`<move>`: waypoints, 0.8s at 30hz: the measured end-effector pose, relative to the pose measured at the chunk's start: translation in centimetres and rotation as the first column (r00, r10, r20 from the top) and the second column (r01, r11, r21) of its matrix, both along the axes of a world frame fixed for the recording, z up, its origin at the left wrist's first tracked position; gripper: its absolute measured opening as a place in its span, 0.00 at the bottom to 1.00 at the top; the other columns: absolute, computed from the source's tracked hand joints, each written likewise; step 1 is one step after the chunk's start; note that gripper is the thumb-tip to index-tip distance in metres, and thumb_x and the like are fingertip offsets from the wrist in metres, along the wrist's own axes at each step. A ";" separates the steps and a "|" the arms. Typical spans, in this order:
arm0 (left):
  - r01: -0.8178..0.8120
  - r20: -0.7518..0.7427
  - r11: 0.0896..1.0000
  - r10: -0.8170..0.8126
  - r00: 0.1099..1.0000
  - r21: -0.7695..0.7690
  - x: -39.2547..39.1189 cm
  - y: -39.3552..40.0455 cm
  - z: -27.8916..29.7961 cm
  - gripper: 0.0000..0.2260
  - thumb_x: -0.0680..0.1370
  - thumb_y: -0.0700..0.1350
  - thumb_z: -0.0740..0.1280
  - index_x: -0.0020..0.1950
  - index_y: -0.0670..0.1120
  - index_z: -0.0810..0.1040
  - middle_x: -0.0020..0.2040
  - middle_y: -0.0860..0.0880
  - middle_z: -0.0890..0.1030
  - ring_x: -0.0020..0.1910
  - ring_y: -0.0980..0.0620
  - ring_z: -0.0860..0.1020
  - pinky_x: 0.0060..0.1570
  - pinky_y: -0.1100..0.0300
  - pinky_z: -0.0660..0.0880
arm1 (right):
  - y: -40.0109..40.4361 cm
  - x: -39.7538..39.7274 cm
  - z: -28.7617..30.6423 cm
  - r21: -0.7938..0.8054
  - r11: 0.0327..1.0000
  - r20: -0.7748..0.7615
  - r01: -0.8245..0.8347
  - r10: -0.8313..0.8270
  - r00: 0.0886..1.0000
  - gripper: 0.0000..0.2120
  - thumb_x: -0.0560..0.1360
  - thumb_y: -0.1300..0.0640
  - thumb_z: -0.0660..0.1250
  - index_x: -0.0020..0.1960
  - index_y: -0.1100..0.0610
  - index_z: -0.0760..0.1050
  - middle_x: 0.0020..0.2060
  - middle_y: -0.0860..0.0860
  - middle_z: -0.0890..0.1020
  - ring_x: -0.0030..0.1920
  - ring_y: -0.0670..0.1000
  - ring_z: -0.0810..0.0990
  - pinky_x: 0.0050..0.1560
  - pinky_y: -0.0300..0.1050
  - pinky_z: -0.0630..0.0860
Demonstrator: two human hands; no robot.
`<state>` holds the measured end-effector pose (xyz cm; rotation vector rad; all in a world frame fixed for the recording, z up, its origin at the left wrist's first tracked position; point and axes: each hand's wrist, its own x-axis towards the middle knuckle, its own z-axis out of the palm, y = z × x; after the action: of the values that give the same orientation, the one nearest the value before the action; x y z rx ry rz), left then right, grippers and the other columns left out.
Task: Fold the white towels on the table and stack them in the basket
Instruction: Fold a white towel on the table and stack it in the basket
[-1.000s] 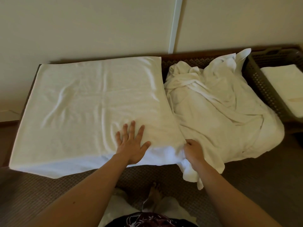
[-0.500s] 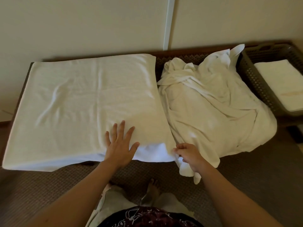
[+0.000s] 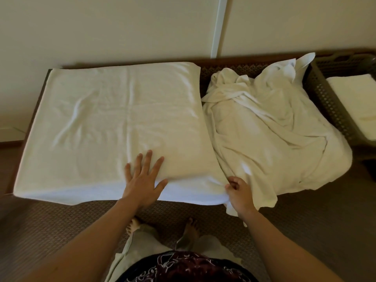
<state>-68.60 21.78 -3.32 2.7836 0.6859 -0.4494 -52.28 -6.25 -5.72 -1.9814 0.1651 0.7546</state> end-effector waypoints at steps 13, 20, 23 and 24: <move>0.063 -0.063 0.997 -0.066 0.996 -0.041 -0.3 0.8 1.0 0.41 0.81 0.61 0.60 0.80 0.63 0.32 0.77 0.55 0.22 0.78 0.47 0.25 0.77 0.40 0.33 | -0.1 0.1 0.2 -0.076 0.997 -0.086 -0.026 0.019 0.996 0.07 0.81 0.64 0.67 0.55 0.56 0.80 0.46 0.52 0.82 0.47 0.54 0.81 0.39 0.40 0.73; 0.019 0.080 0.998 -0.014 0.997 -0.056 -1.1 1.1 1.2 0.34 0.76 0.68 0.45 0.83 0.62 0.47 0.82 0.55 0.32 0.80 0.51 0.31 0.78 0.41 0.34 | 8.5 -2.9 3.1 -0.245 0.969 0.504 -0.007 0.133 0.853 0.25 0.75 0.66 0.64 0.70 0.55 0.72 0.70 0.55 0.73 0.68 0.59 0.73 0.63 0.60 0.71; -0.070 0.067 0.997 0.071 0.995 -0.010 -2.0 1.8 0.8 0.31 0.79 0.67 0.39 0.83 0.63 0.45 0.81 0.56 0.31 0.80 0.50 0.30 0.77 0.40 0.33 | 12.2 -4.2 3.6 -0.458 0.797 0.489 -0.394 0.596 0.637 0.27 0.80 0.50 0.55 0.79 0.50 0.63 0.81 0.52 0.58 0.80 0.57 0.56 0.75 0.65 0.55; -0.112 0.052 0.994 0.113 0.992 -0.010 -2.3 2.3 0.6 0.31 0.80 0.67 0.38 0.83 0.63 0.43 0.81 0.56 0.30 0.80 0.49 0.30 0.77 0.39 0.33 | 13.1 -4.5 3.3 -0.543 0.699 0.434 -0.466 0.709 0.556 0.29 0.81 0.45 0.48 0.82 0.48 0.57 0.83 0.51 0.51 0.82 0.57 0.48 0.77 0.67 0.47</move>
<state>-70.87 24.06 -2.67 2.7223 0.8226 -0.3549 -56.74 6.86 -2.43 -2.5844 -0.9006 0.4381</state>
